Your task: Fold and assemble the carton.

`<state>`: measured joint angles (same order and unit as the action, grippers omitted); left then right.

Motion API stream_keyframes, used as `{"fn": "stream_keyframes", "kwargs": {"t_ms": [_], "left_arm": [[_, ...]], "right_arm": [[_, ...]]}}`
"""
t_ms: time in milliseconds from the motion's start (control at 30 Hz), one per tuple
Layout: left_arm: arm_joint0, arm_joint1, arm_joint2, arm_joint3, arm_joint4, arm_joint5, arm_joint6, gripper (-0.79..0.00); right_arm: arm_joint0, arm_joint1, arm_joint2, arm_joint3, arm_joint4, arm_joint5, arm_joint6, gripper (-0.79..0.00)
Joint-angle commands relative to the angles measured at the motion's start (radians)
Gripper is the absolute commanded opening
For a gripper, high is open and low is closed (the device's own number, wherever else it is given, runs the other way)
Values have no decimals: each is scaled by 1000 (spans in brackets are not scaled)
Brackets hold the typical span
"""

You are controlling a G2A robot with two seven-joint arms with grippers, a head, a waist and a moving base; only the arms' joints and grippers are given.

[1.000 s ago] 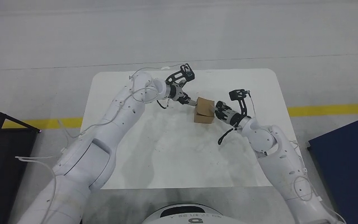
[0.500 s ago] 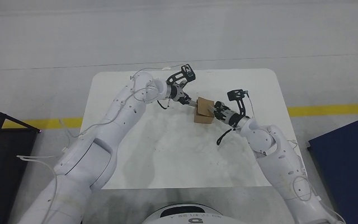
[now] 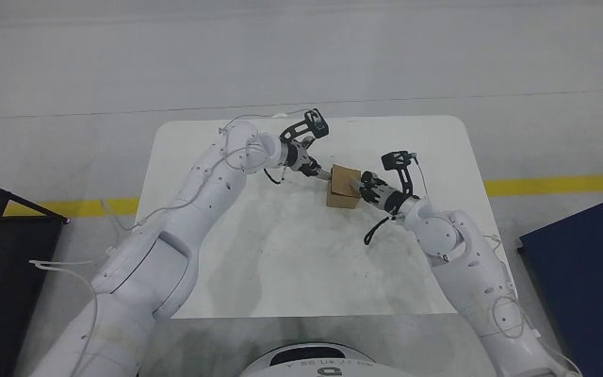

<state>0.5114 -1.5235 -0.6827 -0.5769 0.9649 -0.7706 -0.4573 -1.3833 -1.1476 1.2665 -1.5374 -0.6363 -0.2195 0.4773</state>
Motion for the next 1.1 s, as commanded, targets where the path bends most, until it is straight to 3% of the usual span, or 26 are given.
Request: {"fn": "stream_keyframes", "kwargs": {"t_ms": [0,700,1067], "left_arm": [[-1,0,0,1,2,1,-1,0],[-21,9,-29,7,29,37,48,0],[-20,-16,6,-2,55,50,50,0]], "right_arm": [[2,0,-2,1,-2,1,1,-462],[16,-2,-13,16,-10,6,6,-480],[21,-2,-18,18,-10,9,8,-486]]}}
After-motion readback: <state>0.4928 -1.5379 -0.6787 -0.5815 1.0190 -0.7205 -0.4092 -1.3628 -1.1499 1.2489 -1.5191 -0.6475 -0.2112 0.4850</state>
